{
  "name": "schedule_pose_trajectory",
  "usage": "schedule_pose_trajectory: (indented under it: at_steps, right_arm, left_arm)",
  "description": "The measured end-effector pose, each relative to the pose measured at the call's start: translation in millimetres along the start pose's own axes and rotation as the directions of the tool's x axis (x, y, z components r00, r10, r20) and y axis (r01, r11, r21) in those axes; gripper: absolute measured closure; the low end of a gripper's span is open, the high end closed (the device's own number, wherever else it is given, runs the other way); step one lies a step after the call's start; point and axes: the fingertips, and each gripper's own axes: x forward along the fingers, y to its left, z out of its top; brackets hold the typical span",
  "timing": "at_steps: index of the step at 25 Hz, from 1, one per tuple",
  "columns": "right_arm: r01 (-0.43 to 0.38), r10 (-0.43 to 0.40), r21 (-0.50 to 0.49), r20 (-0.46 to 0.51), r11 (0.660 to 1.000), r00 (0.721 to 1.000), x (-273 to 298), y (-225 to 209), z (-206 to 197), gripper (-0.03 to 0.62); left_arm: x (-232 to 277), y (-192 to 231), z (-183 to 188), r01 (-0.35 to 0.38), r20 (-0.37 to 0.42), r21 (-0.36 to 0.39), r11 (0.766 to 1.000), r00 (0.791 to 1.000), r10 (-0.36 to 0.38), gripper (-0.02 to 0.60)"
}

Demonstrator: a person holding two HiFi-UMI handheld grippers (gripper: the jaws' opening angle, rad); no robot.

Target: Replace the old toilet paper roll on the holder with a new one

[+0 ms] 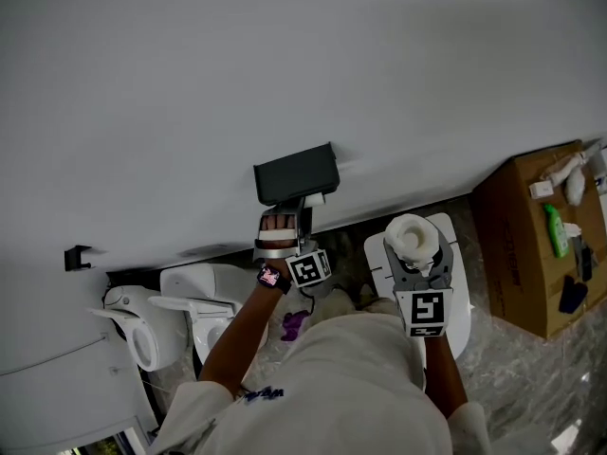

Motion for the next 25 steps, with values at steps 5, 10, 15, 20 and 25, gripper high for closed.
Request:
schedule_pose_trajectory:
  at_steps: [5,10,15,20,25]
  right_arm:
    - [0.012,-0.012,0.016,0.005,1.0,1.0,-3,-3,0,0.276]
    - [0.038,-0.038,0.031,-0.004,0.999,0.999,-11,-4,0,0.276]
    - [0.056,-0.056,0.033,-0.013,0.998,0.998,-14,-21,-6,0.276]
    - [0.071,-0.071,0.036,-0.015,0.997,0.997,-16,-20,-5,0.276]
    - [0.094,-0.093,0.029,-0.031,0.995,0.995,-20,-20,-5,0.276]
  left_arm:
    - [1,5,4,-0.005,0.002,0.01,1.0,1.0,0.005,0.385]
    - [-6,7,7,0.008,0.012,0.031,0.999,1.0,-0.009,0.383]
    - [-1,8,22,0.023,0.022,0.021,1.0,0.999,-0.024,0.385]
    - [-1,10,27,0.025,0.041,0.031,0.999,0.999,-0.026,0.385]
    - [-1,12,32,0.032,0.06,0.022,0.999,0.998,-0.033,0.385]
